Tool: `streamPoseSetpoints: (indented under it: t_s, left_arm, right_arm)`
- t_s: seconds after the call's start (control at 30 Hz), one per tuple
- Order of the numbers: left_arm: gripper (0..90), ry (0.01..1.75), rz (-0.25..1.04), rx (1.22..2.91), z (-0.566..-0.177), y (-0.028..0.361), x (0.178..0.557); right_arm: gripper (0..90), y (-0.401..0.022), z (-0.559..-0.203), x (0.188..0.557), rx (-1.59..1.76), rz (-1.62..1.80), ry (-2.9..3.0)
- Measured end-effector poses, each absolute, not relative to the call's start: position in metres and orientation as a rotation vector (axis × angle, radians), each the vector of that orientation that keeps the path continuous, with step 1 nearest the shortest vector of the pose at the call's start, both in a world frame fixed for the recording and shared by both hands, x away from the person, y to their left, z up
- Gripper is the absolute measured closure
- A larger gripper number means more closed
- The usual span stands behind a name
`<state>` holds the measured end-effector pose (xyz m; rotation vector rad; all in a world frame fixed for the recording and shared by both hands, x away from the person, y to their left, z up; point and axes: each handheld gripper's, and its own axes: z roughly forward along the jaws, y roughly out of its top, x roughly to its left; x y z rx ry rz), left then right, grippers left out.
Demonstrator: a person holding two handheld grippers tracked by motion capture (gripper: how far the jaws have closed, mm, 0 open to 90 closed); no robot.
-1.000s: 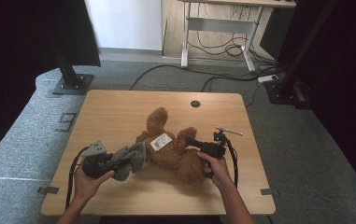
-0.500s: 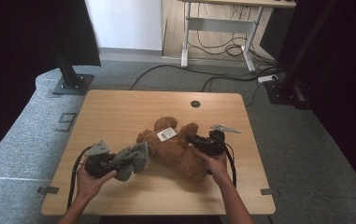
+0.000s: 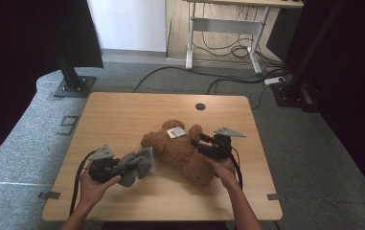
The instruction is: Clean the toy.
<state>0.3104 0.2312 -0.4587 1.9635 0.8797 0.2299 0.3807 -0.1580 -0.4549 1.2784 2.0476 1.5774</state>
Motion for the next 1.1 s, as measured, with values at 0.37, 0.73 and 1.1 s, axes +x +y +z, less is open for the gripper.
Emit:
streamPoseSetpoints:
  t_s: [0.37, 0.73, 1.1]
  left_arm:
    - [64.6, 0.877, 0.227, 1.967, -0.459, 0.230, 0.310]
    - [64.7, 0.880, 0.224, 1.969, -0.461, 0.231, 0.310]
    - [64.7, 0.895, 0.223, 1.965, -0.462, 0.234, 0.312]
  right_arm:
    - [29.6, -0.128, -0.461, 0.360, 1.193, 1.376, 2.219]
    - [23.2, -0.128, -0.474, 0.373, 1.220, 1.235, 2.271]
    - [50.1, -0.128, -0.480, 0.386, 1.111, 1.218, 2.383]
